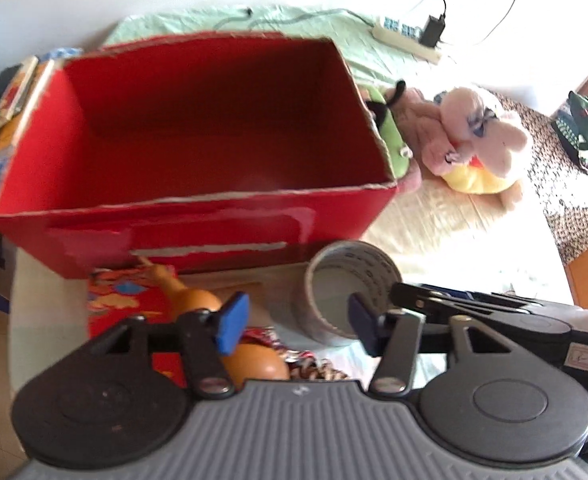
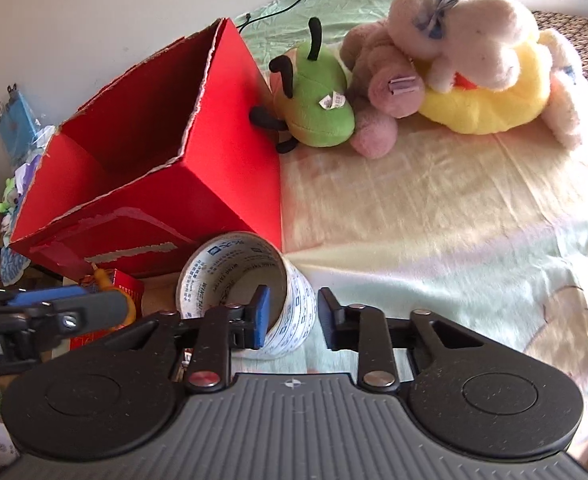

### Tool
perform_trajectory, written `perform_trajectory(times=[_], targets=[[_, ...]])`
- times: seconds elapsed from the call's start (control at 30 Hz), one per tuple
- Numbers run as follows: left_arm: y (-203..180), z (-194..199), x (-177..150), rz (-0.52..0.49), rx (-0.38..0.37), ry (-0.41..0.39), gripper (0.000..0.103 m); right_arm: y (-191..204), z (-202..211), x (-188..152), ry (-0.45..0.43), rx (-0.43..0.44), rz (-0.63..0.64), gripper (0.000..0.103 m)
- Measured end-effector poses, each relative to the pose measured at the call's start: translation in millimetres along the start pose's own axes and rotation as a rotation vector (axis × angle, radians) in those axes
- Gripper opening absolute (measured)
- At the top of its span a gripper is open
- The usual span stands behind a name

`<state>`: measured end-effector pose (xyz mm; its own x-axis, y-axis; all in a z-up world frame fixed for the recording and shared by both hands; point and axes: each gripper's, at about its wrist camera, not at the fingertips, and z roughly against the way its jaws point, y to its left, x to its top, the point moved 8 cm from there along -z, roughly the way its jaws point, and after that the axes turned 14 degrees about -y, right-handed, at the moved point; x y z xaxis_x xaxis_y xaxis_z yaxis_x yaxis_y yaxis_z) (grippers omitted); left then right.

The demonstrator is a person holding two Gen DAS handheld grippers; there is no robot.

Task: Organize objects
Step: 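Move the right gripper to the clear packing-tape roll beside the gourd, then close the right gripper on the rim of the tape roll, then lift the tape roll with the right gripper and carry it into the red box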

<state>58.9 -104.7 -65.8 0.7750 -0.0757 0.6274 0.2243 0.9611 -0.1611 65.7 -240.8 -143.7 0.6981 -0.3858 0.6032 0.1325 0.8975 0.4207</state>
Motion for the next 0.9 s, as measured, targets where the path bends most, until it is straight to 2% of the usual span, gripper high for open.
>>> perform_trajectory(times=[0.1, 0.17, 0.27, 0.33, 0.43, 0.5, 0.73, 0.9], targets=[[-3.6, -15.9, -3.2, -0.005, 0.010, 0.031, 0.047, -1.5, -6.5, 1.2, 0.005, 0.014, 0.008, 0.023], [-7.4, -23.6, -3.1, -0.007, -0.001, 0.044, 0.047, -2.9, -11.5, 2.1, 0.015, 0.025, 0.006, 0.022], [-10.1, -40.1, -4.8, -0.033, 0.027, 0.063, 0.044, -4.8, -18.0, 3.1, 0.038, 0.046, -0.004, 0.019], [-10.1, -52.0, -8.3, -0.023, 0.028, 0.094, 0.024, -6.1, -20.4, 4.3, 0.045, 0.060, -0.018, 0.014], [-7.3, -64.1, -13.4, 0.011, 0.023, 0.128, 0.012, -7.3, -21.2, 5.9, 0.041, 0.070, -0.015, 0.011], [-6.3, -69.1, -15.2, 0.032, 0.022, 0.140, 0.007, -8.7, -19.0, 6.2, 0.033, 0.067, -0.010, 0.011], [-36.0, -59.4, -7.1, 0.021, -0.037, 0.112, 0.006, -26.4, 8.0, 19.6, 0.001, 0.036, 0.001, 0.011], [-73.9, -31.2, 23.8, -0.038, -0.104, 0.000, 0.006, -33.6, 54.8, 53.3, -0.126, 0.007, 0.055, 0.012]])
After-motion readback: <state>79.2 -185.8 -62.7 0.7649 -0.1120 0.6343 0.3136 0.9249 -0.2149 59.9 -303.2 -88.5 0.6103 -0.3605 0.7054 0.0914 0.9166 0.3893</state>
